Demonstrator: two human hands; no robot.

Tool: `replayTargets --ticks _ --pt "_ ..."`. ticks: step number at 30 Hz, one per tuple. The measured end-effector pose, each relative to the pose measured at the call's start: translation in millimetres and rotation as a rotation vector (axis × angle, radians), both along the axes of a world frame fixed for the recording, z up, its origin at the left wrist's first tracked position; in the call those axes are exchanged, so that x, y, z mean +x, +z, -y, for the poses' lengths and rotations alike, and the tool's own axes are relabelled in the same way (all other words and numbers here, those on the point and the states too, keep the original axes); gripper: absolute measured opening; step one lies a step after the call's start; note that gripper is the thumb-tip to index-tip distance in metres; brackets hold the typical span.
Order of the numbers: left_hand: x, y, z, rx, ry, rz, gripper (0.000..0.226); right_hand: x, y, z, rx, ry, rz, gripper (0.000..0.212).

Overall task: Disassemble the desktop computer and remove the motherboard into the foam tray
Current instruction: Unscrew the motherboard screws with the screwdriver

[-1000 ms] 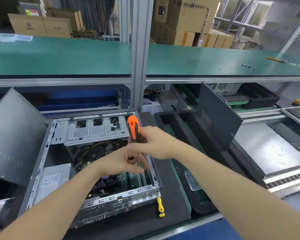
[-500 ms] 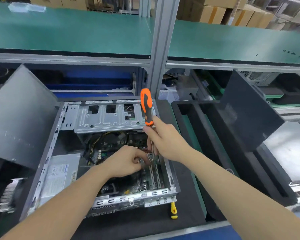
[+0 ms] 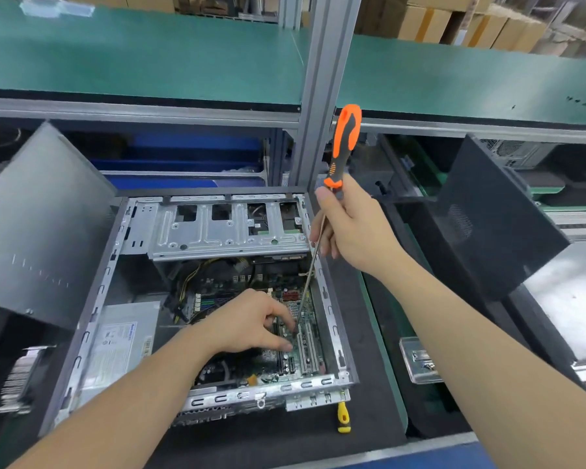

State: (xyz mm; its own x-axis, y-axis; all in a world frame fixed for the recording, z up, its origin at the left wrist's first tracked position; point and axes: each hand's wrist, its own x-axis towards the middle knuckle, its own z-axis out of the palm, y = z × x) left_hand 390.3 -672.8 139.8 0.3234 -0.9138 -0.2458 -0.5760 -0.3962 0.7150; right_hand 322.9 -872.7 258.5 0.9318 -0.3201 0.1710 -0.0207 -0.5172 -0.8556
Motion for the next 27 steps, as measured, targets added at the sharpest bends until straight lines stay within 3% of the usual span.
replayTargets --ticks 4,8,11,15,19,27 --pt "-4 0 5 0.005 0.024 0.008 0.017 0 6 2 0.066 -0.025 0.029 0.021" --pt "-2 1 3 0.005 0.067 -0.014 0.006 -1 7 3 0.007 -0.05 0.033 0.025" --pt "1 3 2 -0.07 0.103 -0.118 0.017 1 -7 -7 -0.036 0.014 -0.039 0.023" --pt "4 10 5 -0.112 0.122 -0.326 0.009 8 -40 -32 -0.097 0.186 -0.178 0.012" --pt "8 5 4 -0.011 0.126 -0.267 0.033 14 -63 -41 -0.157 0.258 -0.232 0.011" --pt "8 -3 11 0.075 0.162 -0.16 0.034 14 -75 -40 -0.23 0.295 -0.247 0.013"
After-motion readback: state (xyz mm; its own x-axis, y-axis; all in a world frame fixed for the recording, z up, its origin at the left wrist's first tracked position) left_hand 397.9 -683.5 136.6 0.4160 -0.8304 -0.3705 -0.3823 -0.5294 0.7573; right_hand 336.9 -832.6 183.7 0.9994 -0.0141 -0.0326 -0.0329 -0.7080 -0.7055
